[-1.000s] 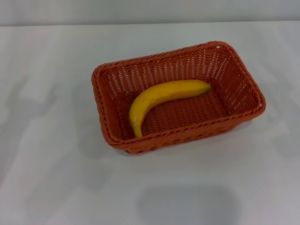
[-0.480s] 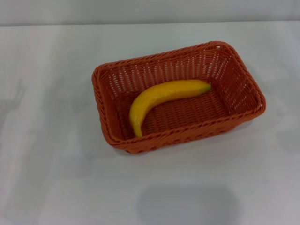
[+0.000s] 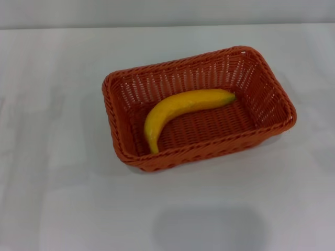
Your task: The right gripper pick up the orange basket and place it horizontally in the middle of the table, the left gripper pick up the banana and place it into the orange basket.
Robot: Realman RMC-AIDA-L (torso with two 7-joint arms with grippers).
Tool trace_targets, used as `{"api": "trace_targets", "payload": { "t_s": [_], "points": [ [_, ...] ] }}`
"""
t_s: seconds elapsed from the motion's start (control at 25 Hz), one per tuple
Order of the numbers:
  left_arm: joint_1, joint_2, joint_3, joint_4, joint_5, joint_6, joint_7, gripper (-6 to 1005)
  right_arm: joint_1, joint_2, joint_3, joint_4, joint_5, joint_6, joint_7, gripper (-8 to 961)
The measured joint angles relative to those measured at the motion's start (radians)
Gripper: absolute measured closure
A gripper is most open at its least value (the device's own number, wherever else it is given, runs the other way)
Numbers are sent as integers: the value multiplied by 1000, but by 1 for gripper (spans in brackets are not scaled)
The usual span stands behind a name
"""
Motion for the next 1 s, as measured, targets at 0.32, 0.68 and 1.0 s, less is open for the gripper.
{"api": "trace_targets", "payload": {
  "t_s": [0.32,0.68,1.0],
  "points": [
    [1,-1,5,-3,-2,-22,10,124,-9,-6,89,-1,-7,15,-1,83],
    [2,-3,7,-4,4,-23,10,123,-53,-10,182,-2,-5,112,-2,83],
    [-1,-5,10,-5,7,-20,8,124,-80,-6,213,3,-11,132,-14,83]
  ]
}}
